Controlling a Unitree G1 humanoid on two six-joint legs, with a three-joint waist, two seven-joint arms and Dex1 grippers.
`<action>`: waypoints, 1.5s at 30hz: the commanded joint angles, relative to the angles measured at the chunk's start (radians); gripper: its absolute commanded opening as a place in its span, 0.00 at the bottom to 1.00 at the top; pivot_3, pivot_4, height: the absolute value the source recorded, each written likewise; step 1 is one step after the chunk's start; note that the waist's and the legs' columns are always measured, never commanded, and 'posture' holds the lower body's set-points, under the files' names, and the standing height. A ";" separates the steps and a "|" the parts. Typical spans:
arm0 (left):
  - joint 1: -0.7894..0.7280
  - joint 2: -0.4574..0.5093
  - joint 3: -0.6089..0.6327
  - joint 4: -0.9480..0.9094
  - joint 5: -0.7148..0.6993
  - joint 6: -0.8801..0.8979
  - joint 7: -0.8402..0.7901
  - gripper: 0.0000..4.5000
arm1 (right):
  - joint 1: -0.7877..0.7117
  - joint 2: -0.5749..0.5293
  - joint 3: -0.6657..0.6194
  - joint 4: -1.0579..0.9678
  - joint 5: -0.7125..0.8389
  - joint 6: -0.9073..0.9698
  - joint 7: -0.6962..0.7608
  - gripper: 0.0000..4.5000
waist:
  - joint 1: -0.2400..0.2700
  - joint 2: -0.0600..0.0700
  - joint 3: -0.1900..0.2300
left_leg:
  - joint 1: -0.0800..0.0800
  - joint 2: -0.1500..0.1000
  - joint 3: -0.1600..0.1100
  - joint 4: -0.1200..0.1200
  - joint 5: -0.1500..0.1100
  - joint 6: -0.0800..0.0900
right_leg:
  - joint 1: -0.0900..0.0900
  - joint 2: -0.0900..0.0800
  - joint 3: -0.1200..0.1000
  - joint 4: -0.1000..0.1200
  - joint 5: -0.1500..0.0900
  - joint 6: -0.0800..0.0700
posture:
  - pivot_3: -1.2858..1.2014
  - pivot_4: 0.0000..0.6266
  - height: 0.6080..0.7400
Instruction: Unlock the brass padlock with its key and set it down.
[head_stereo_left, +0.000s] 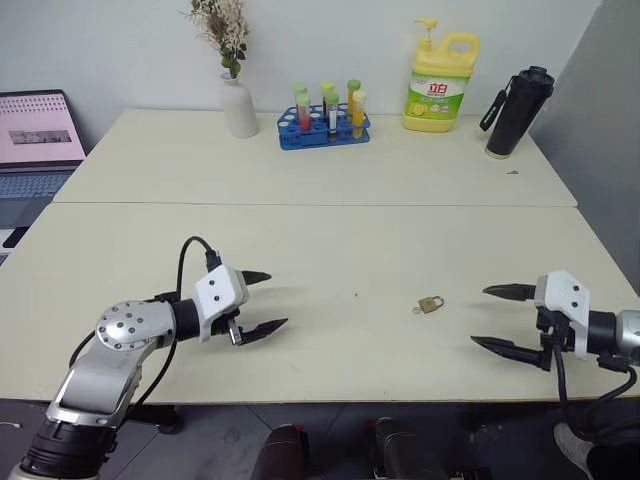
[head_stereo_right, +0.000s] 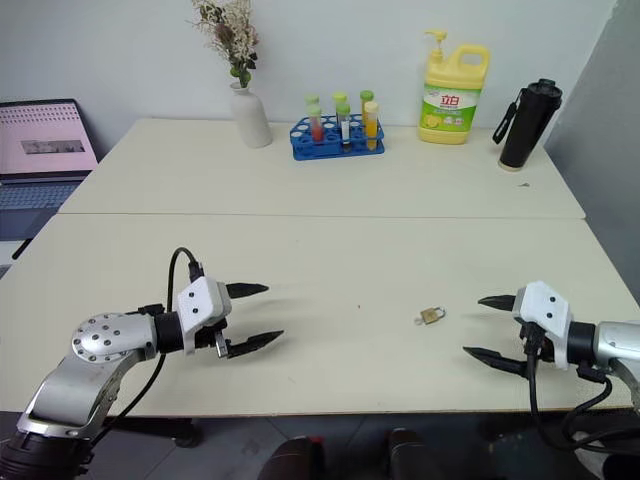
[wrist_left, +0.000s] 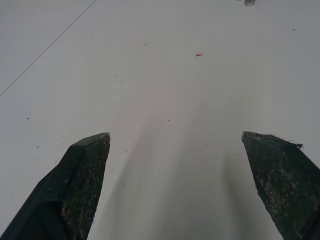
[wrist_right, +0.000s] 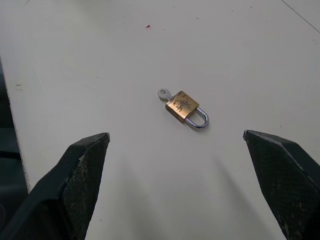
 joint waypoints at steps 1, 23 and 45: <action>-0.008 -0.002 0.018 -0.043 -0.025 0.003 0.000 0.98 | -0.026 0.000 0.008 -0.016 -0.003 -0.014 0.011 1.00 | 0.000 0.000 0.000 | 0.000 0.000 0.000 0.000 0.000 0.000 | 0.000 0.000 0.000 0.000 0.000 0.000 | 0.52 0.24 1.00; -0.044 0.000 -0.087 -0.201 -0.063 0.098 -0.065 0.98 | -0.474 0.021 0.328 0.300 -0.164 -0.144 0.234 1.00 | -0.003 0.000 0.000 | 0.000 -0.001 0.001 0.000 0.000 0.000 | 0.000 0.001 0.000 0.000 0.000 0.000 | 0.52 0.24 1.00; -0.044 -0.006 -0.152 -0.217 -0.002 0.044 -0.060 0.98 | -0.854 0.230 0.590 0.898 -0.424 -0.376 0.435 1.00 | -0.001 0.000 0.000 | 0.000 0.000 0.001 0.000 0.000 0.000 | -0.001 0.000 0.000 0.001 0.003 -0.005 | 0.52 0.24 1.00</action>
